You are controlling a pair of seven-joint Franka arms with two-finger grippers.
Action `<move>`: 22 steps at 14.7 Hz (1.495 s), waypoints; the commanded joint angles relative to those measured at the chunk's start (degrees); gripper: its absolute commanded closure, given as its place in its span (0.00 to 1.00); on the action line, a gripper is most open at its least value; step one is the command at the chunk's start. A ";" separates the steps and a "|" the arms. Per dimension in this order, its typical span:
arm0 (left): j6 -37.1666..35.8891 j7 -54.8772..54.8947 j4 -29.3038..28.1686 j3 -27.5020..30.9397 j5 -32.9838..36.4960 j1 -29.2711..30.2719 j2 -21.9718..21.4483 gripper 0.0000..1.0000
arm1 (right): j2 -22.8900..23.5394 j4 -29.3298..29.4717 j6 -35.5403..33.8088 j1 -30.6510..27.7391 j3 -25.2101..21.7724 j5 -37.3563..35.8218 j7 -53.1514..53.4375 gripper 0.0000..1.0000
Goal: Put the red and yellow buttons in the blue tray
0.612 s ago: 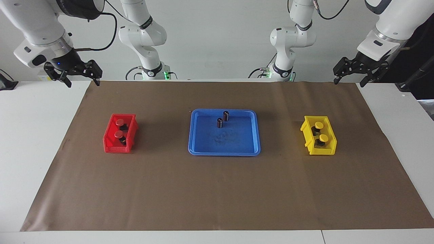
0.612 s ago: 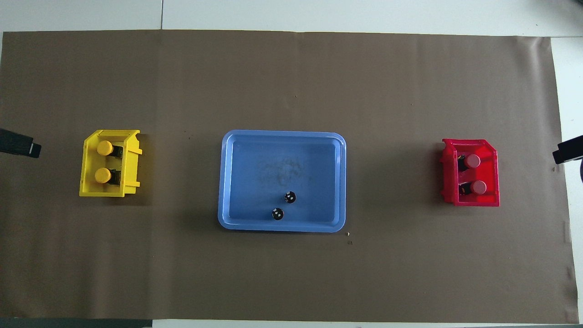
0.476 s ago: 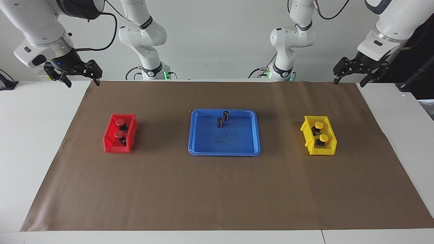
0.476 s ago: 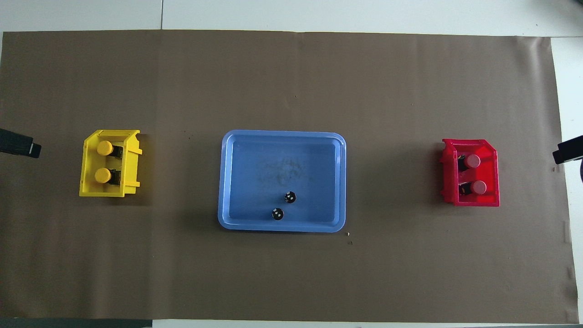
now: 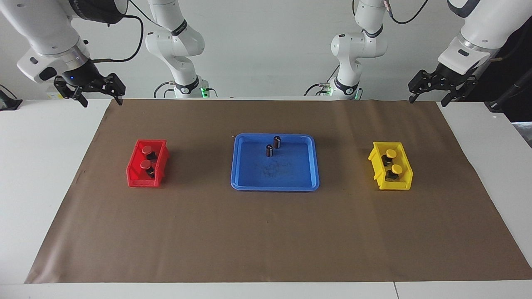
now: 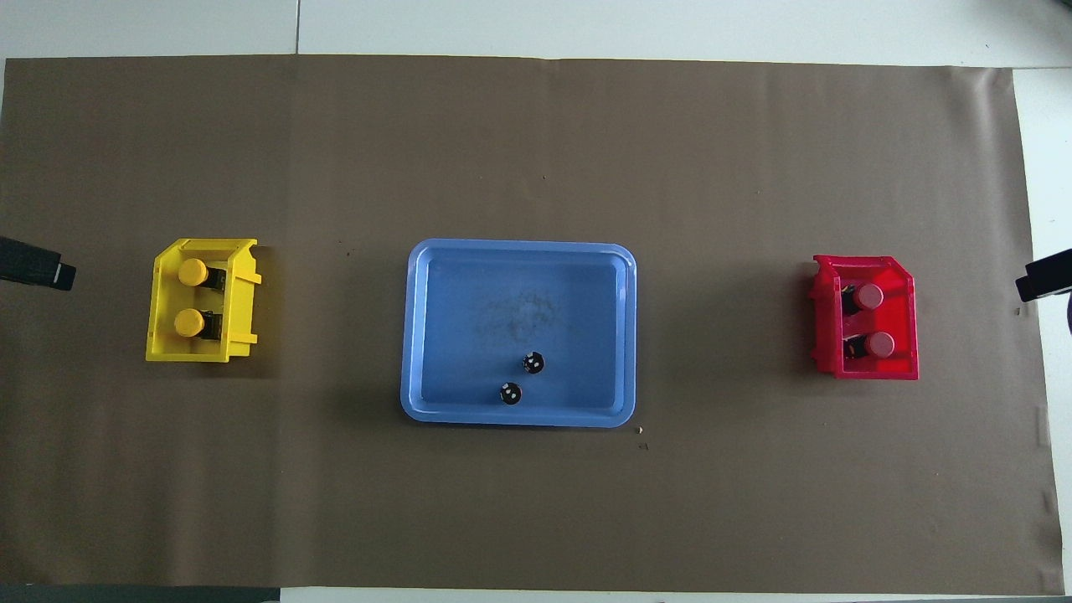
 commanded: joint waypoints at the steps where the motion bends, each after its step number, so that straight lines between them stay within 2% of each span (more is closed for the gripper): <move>1: -0.43 0.15 -1.49 -0.14 1.15 0.19 -1.54 0.00 | -0.23 0.01 0.64 -0.55 0.17 1.71 0.18 0.00; 3: -0.43 0.15 -1.49 -0.14 1.15 0.19 -1.54 0.00 | 0.21 -0.33 4.32 0.15 0.34 1.88 0.43 0.00; 7: -0.43 0.15 -1.49 -0.14 1.15 0.19 -1.54 0.00 | 0.82 -7.35 13.10 2.26 0.34 3.36 1.14 0.00; 10: -0.43 0.15 -1.49 -0.14 1.15 0.19 -1.54 0.00 | 2.05 -15.17 23.11 1.38 0.34 4.43 0.79 0.08; 15: -0.43 0.15 -1.49 -0.14 1.15 0.19 -1.54 0.00 | 4.86 -23.17 35.08 0.24 0.34 7.86 0.79 0.26; 17: -0.43 0.15 -1.49 -0.14 1.15 0.19 -1.54 0.00 | 4.69 -27.74 39.56 -0.11 0.34 8.30 0.79 0.28; 22: -0.43 0.15 -1.49 -0.14 1.15 0.19 -1.54 0.00 | 3.81 -34.34 46.86 -0.11 0.25 8.30 0.53 0.28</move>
